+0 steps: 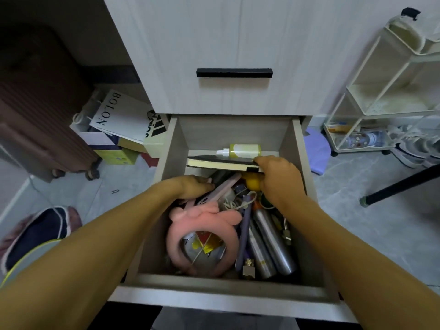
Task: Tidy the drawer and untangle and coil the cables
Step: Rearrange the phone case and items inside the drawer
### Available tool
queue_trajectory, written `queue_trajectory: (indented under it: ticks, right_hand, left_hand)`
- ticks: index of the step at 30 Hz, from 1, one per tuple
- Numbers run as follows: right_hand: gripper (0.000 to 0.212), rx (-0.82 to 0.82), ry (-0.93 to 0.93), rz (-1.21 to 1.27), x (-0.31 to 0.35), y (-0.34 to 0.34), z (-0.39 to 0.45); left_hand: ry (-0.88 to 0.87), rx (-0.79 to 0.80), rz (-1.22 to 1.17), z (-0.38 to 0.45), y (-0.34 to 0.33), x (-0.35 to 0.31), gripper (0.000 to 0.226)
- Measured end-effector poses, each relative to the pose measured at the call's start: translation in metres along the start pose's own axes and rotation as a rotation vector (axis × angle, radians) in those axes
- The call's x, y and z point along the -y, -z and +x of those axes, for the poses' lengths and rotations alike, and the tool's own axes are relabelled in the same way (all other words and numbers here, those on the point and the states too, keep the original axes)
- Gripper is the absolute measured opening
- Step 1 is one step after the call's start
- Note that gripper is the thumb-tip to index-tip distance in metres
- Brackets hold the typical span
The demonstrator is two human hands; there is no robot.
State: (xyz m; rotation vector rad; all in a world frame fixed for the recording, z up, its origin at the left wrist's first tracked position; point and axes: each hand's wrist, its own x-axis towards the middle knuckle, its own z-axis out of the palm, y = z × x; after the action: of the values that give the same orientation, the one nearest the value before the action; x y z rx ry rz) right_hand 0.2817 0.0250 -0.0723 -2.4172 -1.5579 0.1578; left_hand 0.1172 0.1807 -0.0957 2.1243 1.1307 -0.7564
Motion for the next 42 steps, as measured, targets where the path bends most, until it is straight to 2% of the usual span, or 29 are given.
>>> queue_trajectory:
  ticks: [2,4,6,9,11,12,14,16,19,21,23,24,27,31,34,39,42]
  right_hand:
    - [0.033,0.018,0.006,-0.059,0.003,0.007,0.000]
    - [0.033,0.032,-0.005,-0.077,0.004,0.013,0.001]
    - [0.031,0.028,-0.032,-0.046,0.002,0.019,-0.001]
    - [0.031,0.016,-0.035,-0.005,-0.001,0.023,-0.004]
    - [0.030,0.017,-0.024,-0.001,-0.002,0.023,-0.003]
    - [0.029,0.016,-0.012,-0.004,-0.002,0.023,0.000]
    - [0.027,-0.001,0.023,0.007,-0.003,0.019,0.006]
    - [0.026,-0.067,0.053,0.077,-0.004,0.012,0.011]
    - [0.027,-0.283,-0.017,0.323,-0.002,0.001,0.019]
    - [0.039,-0.324,-0.194,0.490,0.000,-0.004,0.030]
    - [0.046,-0.214,-0.405,0.566,-0.001,-0.009,0.043]
    - [0.042,-0.138,-0.437,0.536,0.000,-0.013,0.048]
    - [0.023,0.044,-0.244,0.395,0.008,-0.026,0.059]
    - [0.019,0.212,-0.039,0.102,0.014,-0.043,0.083]
    - [0.033,0.324,-0.040,-0.063,0.004,-0.057,0.100]
    - [0.056,0.353,-0.065,-0.107,0.004,-0.077,0.112]
    - [0.077,0.463,-0.127,-0.077,0.013,-0.077,0.111]
  left_hand:
    - [-0.025,0.005,0.040,-0.015,0.001,-0.003,0.055]
    - [-0.049,-0.133,0.020,-0.026,0.005,-0.006,0.049]
    - [-0.076,-0.427,0.070,-0.041,0.008,-0.008,0.042]
    - [-0.118,-0.907,0.309,-0.062,0.012,-0.010,0.035]
    - [-0.253,-1.101,0.383,-0.066,0.016,-0.009,0.028]
    - [-0.307,-1.135,0.428,-0.063,0.019,-0.008,0.033]
    - [-0.359,-1.036,0.495,-0.052,0.026,-0.007,0.048]
    - [-0.394,-0.906,0.489,-0.038,0.031,-0.007,0.040]
    - [-0.424,-0.996,0.341,-0.022,0.046,-0.003,0.017]
    - [-0.443,-1.088,0.285,-0.014,0.058,0.002,0.016]
    - [-0.455,-1.123,0.271,-0.008,0.067,0.006,0.017]
    - [-0.450,-1.124,0.257,-0.004,0.069,0.007,0.019]
    - [-0.446,-1.107,0.249,0.009,0.066,0.013,0.022]
    - [-0.435,-1.103,0.187,0.021,0.062,0.020,0.021]
    - [-0.466,-1.142,0.173,0.025,0.065,0.024,0.019]
    - [-0.440,-1.124,0.166,0.029,0.064,0.025,0.018]
    - [-0.406,-1.082,0.244,0.031,0.064,0.024,0.018]
